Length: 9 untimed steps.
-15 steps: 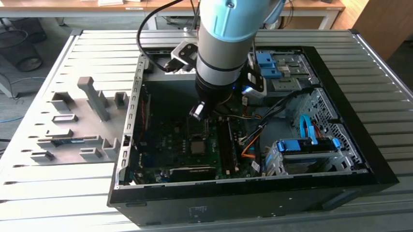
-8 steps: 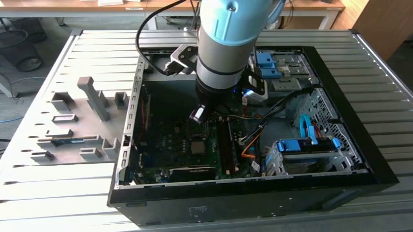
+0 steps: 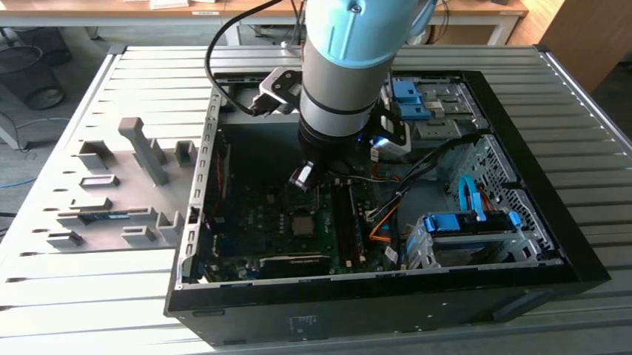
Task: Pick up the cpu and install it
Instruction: 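Close the cpu cover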
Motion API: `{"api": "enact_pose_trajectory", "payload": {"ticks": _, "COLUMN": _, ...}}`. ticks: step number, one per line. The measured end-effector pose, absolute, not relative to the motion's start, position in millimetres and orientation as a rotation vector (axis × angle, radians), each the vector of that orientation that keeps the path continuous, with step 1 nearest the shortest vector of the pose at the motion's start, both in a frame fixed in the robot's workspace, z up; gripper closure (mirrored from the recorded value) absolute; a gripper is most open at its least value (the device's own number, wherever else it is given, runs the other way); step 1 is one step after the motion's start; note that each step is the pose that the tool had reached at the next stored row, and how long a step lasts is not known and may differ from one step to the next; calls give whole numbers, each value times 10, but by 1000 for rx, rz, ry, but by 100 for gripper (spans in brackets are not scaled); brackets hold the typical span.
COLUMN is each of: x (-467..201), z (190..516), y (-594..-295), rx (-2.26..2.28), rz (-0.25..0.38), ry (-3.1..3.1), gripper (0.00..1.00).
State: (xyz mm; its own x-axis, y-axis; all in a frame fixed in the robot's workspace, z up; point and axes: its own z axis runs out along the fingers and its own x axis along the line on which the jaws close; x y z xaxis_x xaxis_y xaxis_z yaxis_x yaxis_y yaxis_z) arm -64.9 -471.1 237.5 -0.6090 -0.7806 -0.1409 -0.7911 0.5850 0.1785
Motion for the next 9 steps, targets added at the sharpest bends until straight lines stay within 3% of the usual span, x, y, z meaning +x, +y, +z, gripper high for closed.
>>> {"api": "enact_pose_trajectory", "payload": {"ticks": 9, "x": -649, "z": 2376, "y": -4721, "rx": -1392, "rz": 244, "ry": 2792, "gripper": 90}}
